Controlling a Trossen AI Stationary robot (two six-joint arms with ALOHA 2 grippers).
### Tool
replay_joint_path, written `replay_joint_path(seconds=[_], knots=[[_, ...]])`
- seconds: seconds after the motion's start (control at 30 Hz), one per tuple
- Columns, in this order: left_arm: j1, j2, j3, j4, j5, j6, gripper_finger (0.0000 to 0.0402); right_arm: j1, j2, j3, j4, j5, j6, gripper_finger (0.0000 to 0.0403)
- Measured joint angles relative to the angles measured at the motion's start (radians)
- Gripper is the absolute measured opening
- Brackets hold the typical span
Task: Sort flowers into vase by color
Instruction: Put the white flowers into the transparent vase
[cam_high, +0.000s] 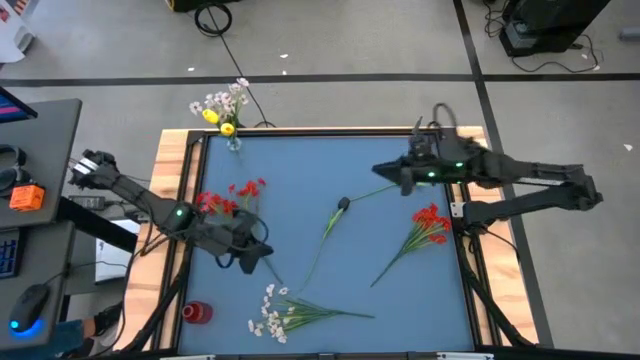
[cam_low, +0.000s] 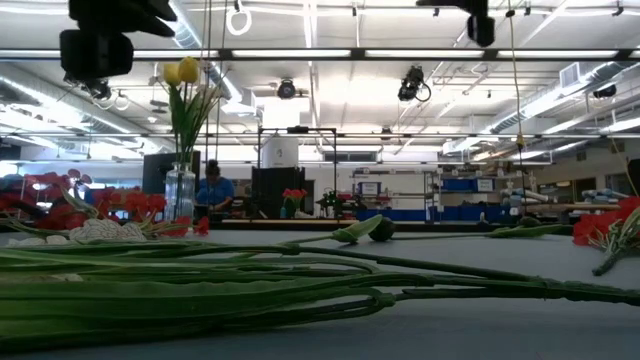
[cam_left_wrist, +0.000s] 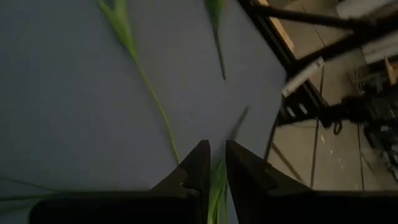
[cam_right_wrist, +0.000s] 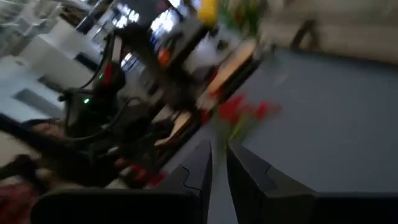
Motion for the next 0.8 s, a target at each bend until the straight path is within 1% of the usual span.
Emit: replay_joint_path(seconds=[0.07,0.13,0.2,0.3,0.43,0.57,0.67,0.73,0.8], knots=[[-0.03,0.011,0.0,0.021,0.001,0.028,0.0055,0.017,0.064,0.0,0.039,-0.08,0.075,0.0059],[-0.062,0.025,0.0,0.043,0.001,0.05,0.0055,0.048,0.138,0.0,0.111,-0.152,0.087,0.0059],[-0.097,0.035,0.0,0.044,0.002,0.051,0.0055,0.097,0.209,0.0,0.212,-0.164,0.11,0.0058],[-0.157,0.044,0.0,0.043,0.005,0.05,0.0055,0.171,0.32,0.0,0.336,-0.127,0.161,0.0058],[-0.235,0.046,0.0,0.043,-0.005,0.044,0.0055,0.269,0.454,0.0,0.449,-0.037,0.233,0.0058],[-0.292,0.046,0.0,0.039,-0.04,0.046,0.0055,0.36,0.561,0.002,0.545,-0.021,0.255,0.0058],[-0.311,0.05,0.0,0.032,-0.062,0.061,0.0055,0.421,0.625,0.045,0.54,0.01,0.252,0.0054],[-0.311,0.054,0.0,0.027,-0.066,0.086,0.0055,0.454,0.666,0.094,0.491,0.02,0.247,0.0052],[-0.309,0.061,0.0,0.029,-0.078,0.113,0.0055,0.484,0.713,0.158,0.401,0.02,0.229,0.0052]])
